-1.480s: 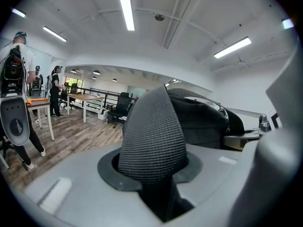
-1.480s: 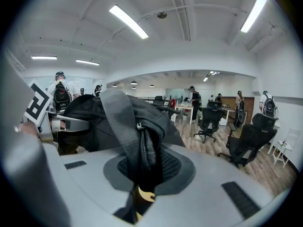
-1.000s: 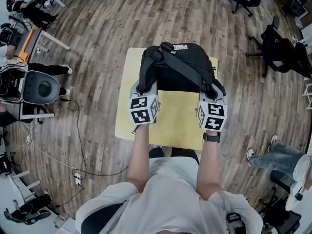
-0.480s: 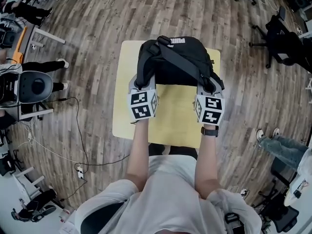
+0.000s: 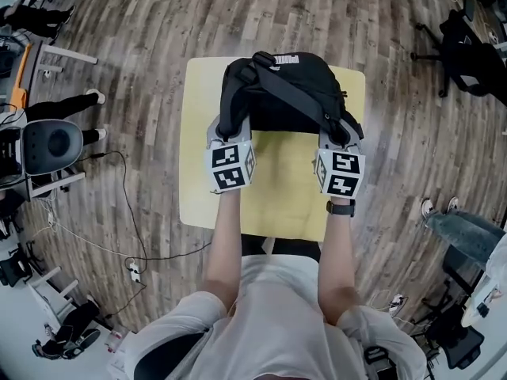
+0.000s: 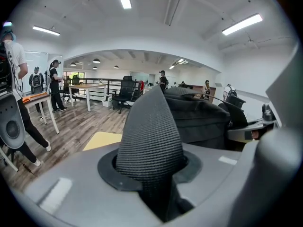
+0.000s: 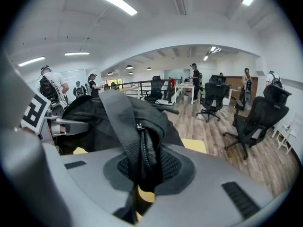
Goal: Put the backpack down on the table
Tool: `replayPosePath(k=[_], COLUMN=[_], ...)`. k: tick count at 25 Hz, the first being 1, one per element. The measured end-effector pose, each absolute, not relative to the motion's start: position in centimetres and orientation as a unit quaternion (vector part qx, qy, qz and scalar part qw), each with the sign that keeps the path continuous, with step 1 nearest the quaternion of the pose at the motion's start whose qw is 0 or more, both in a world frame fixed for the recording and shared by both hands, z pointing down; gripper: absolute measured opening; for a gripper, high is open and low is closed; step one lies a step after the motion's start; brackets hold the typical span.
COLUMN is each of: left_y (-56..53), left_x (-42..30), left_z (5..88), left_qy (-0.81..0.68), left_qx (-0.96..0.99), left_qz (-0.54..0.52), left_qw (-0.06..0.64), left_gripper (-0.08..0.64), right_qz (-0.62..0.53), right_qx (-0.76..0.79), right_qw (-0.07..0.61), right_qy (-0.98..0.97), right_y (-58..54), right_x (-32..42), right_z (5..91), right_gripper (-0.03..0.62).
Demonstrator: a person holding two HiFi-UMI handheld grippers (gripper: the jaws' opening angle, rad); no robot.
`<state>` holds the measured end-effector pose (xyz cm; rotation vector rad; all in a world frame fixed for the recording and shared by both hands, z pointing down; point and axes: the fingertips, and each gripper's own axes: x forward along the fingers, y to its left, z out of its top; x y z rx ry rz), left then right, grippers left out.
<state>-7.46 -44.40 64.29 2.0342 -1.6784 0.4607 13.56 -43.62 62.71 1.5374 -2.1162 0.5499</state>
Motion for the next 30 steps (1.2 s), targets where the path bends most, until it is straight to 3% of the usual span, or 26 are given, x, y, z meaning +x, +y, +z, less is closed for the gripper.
replayPosePath(k=[26, 30], left_y=[-47.0, -46.9], left_x=[-6.8, -7.3], left_z=[74.8, 76.2], left_qy=[-0.579, -0.577], left_qx=[0.750, 0.753], left_qz=[0.206, 0.223], left_qw=[0.243, 0.222], left_gripper=[0.134, 0.167], right_qz=[0.237, 0.235], right_qx=[0.540, 0.537], right_qw=[0.272, 0.269], right_qy=[-0.760, -0.765], right_y=[-45.6, -45.4], right_x=[14.1, 13.8], right_z=[72.5, 73.9], right_gripper=[0.040, 0.047])
